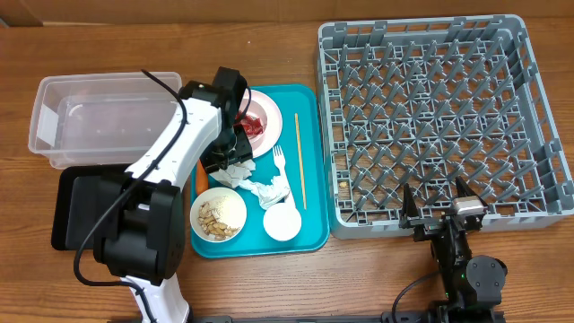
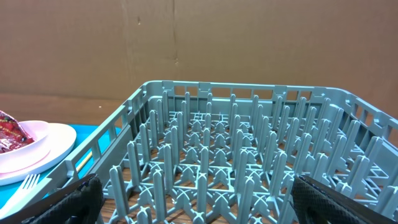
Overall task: Sort waste into correct bins and load items into the dishwasher
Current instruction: 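Lower the left gripper and grasp the white tissue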
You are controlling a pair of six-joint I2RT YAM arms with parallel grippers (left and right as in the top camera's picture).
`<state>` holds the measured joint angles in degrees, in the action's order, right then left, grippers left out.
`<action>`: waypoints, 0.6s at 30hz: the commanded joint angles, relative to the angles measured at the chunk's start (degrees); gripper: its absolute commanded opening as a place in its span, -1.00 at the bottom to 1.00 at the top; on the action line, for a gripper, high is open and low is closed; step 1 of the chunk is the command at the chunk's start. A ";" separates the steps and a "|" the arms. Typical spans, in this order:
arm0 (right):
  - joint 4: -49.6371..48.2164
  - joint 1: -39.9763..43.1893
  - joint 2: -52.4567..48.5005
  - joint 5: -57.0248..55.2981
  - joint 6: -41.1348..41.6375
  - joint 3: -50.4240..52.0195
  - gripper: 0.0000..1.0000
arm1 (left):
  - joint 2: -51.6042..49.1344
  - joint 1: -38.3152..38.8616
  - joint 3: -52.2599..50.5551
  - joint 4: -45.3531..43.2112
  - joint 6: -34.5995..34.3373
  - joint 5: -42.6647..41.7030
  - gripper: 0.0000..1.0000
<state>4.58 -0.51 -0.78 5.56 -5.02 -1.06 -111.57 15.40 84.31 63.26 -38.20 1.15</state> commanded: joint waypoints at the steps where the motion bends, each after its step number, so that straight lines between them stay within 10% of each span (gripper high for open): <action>1: -0.22 -0.39 0.61 0.09 -0.37 0.61 1.00 | -0.57 0.94 -2.60 -2.36 -1.27 0.74 0.16; 10: -0.22 -0.39 0.61 0.09 -0.37 0.61 1.00 | -0.57 1.51 -6.16 -6.75 -1.27 0.74 -0.15; 15: -0.22 -0.39 0.61 0.09 -0.39 0.61 1.00 | -0.57 1.51 -6.16 -6.73 -1.25 0.74 -0.92; 18: -0.22 -0.39 0.61 0.09 -0.37 0.61 1.00 | -0.55 1.51 -6.14 -6.78 -1.25 0.74 -0.92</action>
<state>4.58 -0.51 -0.78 5.56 -4.97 -1.06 -111.57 16.64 78.46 56.69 -39.07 1.15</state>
